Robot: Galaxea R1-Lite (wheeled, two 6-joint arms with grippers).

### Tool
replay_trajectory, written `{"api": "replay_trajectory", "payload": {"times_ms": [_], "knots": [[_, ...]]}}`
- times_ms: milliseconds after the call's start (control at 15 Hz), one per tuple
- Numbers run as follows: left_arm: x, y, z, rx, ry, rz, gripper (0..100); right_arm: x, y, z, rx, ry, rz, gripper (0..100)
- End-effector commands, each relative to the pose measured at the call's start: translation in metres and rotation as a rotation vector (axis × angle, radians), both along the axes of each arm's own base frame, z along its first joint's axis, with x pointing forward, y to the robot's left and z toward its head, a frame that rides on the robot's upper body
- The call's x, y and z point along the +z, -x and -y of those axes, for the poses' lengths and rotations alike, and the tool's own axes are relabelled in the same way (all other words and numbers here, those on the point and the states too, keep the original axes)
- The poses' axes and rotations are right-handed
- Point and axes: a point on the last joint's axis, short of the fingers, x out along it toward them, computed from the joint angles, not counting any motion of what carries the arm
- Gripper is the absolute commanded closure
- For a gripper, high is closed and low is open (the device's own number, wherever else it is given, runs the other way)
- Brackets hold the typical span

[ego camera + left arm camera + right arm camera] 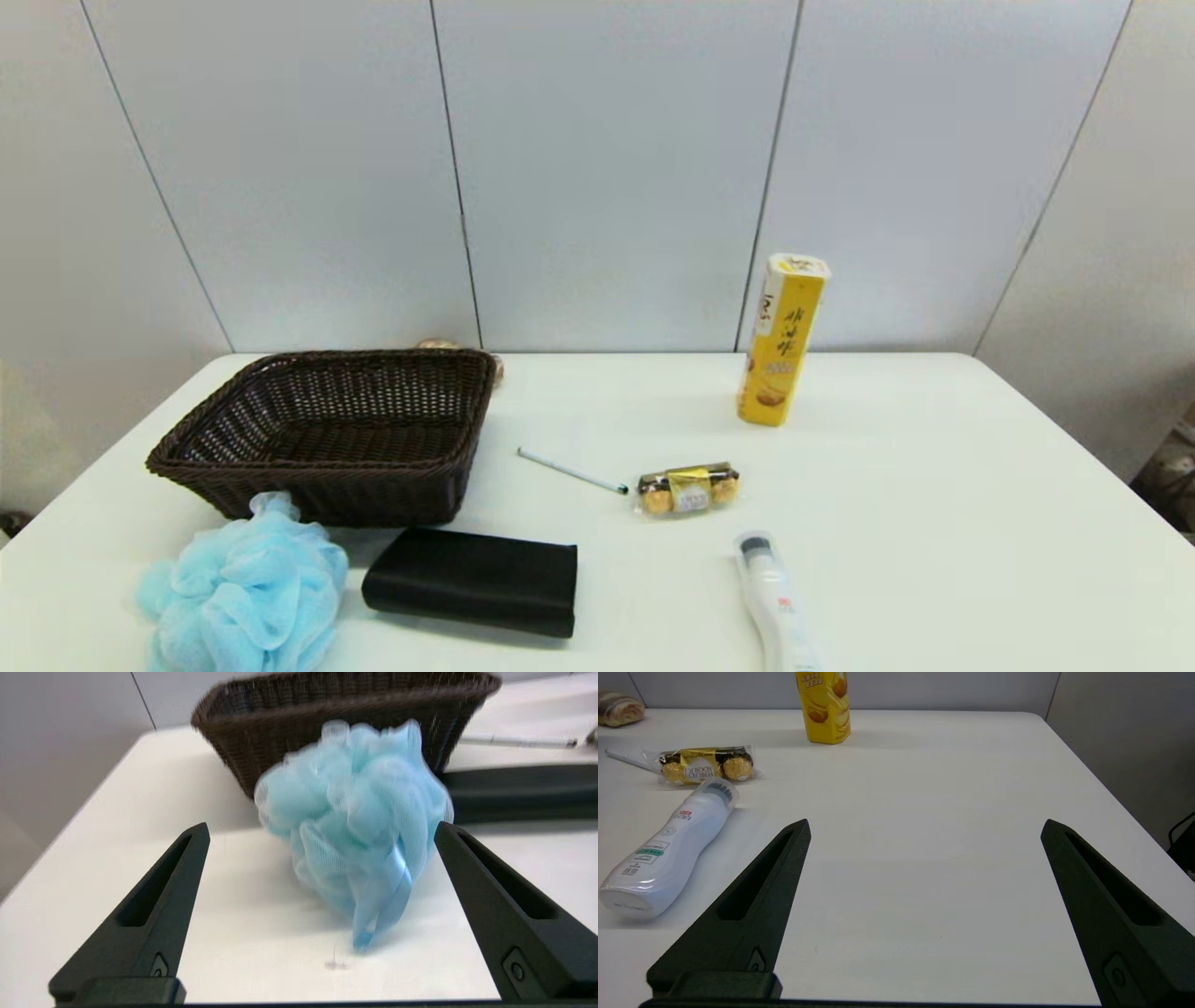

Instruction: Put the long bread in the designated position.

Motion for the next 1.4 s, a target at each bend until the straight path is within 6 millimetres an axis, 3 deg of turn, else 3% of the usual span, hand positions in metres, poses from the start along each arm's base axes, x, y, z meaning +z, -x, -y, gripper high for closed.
{"api": "replay_trajectory", "payload": {"times_ms": [67, 1400], "knots": [[-0.0016, 0.0016, 0.0, -0.002, 0.022, 0.018, 0, 0.0, -0.0001, 0.0, 0.002, 0.001, -0.001, 0], [-0.0019, 0.0014, -0.001, 0.044, 0.107, 0.014, 0, 0.0, -0.0001, 0.0, 0.0, 0.001, -0.001, 0]]}}
